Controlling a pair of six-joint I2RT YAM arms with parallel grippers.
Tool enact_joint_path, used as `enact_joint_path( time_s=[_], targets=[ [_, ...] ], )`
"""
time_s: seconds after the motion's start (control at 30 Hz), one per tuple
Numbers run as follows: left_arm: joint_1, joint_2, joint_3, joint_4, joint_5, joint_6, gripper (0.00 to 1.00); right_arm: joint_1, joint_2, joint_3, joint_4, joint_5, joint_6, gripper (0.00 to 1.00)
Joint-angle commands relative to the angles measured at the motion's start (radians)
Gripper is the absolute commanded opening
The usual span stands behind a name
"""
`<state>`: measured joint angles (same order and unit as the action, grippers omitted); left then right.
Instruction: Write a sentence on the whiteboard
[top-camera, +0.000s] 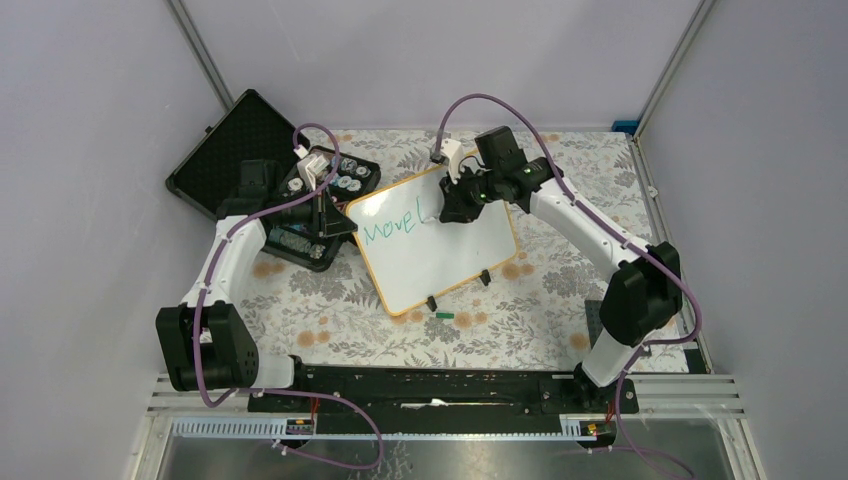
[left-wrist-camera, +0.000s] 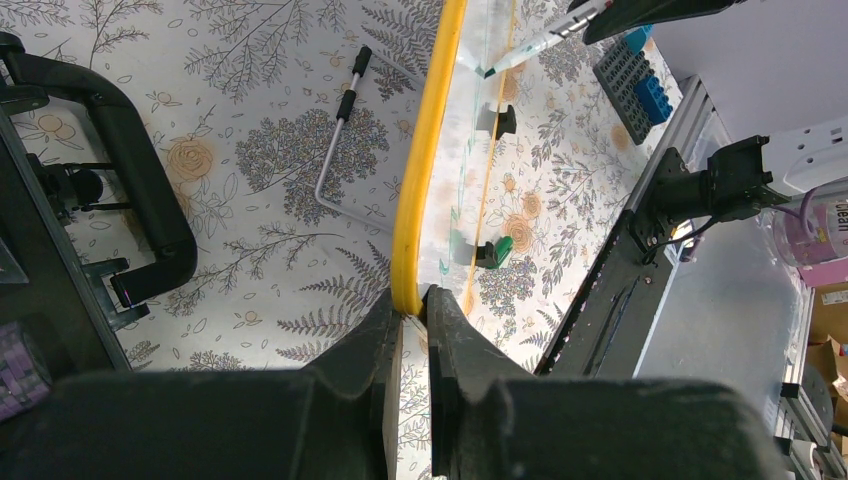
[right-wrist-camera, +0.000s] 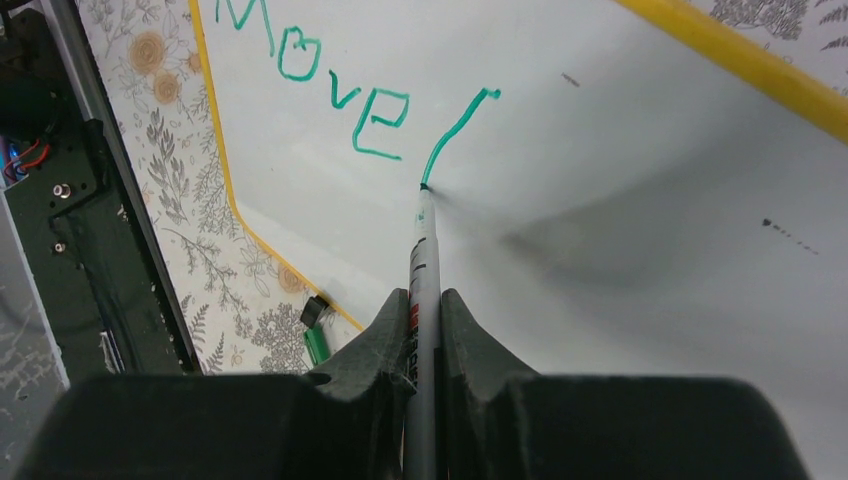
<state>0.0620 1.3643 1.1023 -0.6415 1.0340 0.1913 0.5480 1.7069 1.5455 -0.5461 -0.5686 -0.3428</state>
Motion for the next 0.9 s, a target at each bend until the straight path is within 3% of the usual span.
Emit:
enact_joint_path(
  time_s=[0.0, 0.87],
  targets=[
    [-0.004, 0.008, -0.009, 0.023, -0.019, 0.062, 0.0, 0.005, -0.031, -0.039, 0.017, 0.032, -0.027, 0.0],
    [-0.004, 0.008, -0.006, 0.023, -0.014, 0.06, 0.0, 0.049, -0.057, 0.025, -0.003, -0.031, -0.004, 0.0]
  ],
)
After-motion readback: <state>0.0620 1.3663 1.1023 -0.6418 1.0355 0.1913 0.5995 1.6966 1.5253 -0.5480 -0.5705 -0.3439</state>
